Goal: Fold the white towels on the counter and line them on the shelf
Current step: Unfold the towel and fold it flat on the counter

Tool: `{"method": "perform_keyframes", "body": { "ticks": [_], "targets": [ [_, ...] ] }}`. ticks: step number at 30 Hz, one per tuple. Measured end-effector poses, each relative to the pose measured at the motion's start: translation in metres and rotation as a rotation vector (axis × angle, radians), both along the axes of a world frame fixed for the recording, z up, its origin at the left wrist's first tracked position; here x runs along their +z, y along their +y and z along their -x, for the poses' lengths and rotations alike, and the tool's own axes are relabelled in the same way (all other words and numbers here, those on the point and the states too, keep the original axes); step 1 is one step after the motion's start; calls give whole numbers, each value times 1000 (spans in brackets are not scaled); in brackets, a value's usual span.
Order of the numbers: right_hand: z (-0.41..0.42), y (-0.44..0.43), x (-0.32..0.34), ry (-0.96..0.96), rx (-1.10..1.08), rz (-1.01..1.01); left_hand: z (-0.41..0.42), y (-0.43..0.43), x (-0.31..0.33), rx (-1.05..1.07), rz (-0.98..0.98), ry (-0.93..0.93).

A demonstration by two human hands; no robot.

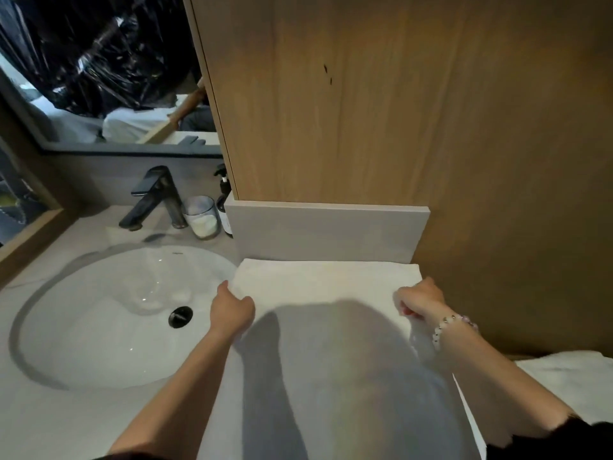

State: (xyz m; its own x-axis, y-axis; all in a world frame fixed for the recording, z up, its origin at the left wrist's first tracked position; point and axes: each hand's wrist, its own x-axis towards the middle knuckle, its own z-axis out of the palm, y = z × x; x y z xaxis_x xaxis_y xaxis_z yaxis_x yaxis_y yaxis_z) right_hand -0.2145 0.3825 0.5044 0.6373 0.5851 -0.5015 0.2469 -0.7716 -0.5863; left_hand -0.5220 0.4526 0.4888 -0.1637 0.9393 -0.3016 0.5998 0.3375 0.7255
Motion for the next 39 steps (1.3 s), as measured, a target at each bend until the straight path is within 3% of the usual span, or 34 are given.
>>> {"method": "perform_keyframes", "body": {
  "ticks": [9, 12, 17, 20, 24, 28, 34, 39],
  "targets": [
    [1, 33, -16, 280, -311, -218, -18, 55, -10, 165, 169, -292],
    [1, 34, -20, 367, -412, -318, -21, 61, -14, 225, 148, -384],
    [3, 27, -24, 632, -536, -615, -25, 48, -8, 269, 46, -725],
    [4, 20, -17, 759, -563, -663, -21, 41, -7, 229, -8, -817],
    [-3, 15, -10, 894, -616, -640, -21, 36, -2, 365, 12, -1009],
    [-7, 4, 4, 837, -618, -531, -13, 33, 0, 437, 22, -929],
    [-5, -24, 4, 559, -514, -522, -2, 11, 12, 464, -51, -699],
    [-1, -64, -1, 561, -416, -555, 15, -22, 10, 375, -68, -597]
  ]
}}
